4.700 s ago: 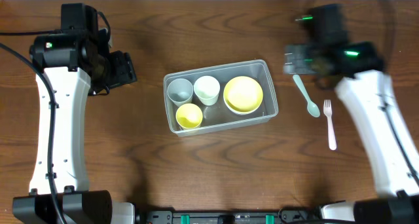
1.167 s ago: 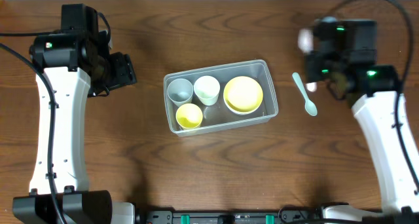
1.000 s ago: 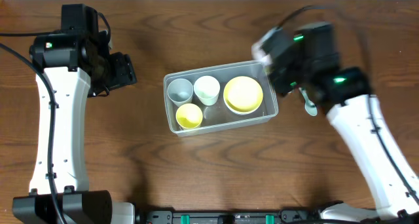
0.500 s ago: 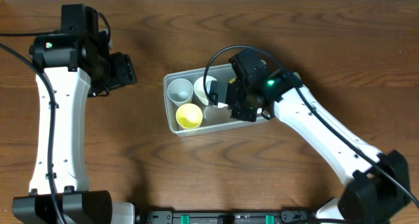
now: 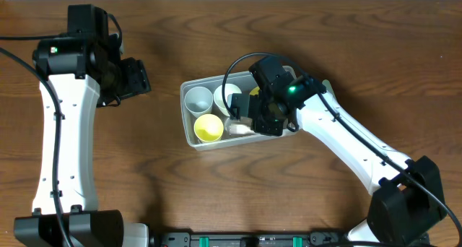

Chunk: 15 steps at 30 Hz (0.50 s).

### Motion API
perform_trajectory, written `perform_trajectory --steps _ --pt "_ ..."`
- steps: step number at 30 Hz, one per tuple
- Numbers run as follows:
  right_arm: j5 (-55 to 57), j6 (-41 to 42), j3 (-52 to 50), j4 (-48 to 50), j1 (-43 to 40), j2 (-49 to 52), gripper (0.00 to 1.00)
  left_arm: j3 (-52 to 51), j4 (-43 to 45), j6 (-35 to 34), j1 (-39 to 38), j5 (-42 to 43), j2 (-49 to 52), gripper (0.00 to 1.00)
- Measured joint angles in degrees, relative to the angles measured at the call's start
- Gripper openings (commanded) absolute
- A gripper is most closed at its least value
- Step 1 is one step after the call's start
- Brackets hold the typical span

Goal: Pack container
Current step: 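Carry the white fork into the container and release it, then move the right gripper to the light-blue spoon and grasp it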

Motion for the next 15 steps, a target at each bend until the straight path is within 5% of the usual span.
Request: perform_trajectory --steps 4,9,15 --pt "2.05 7.45 0.00 5.35 -0.31 -0.09 0.45 0.00 -0.02 -0.02 0.00 -0.02 0.00 0.73" --pt "9.20 22.25 0.24 10.78 -4.00 -2.19 0.77 0.00 -0.11 0.00 0.00 -0.02 0.00 0.73" --pt "15.47 33.83 2.82 14.71 -15.85 -6.73 0.82 0.00 -0.15 -0.02 0.00 0.00 0.00 0.73"
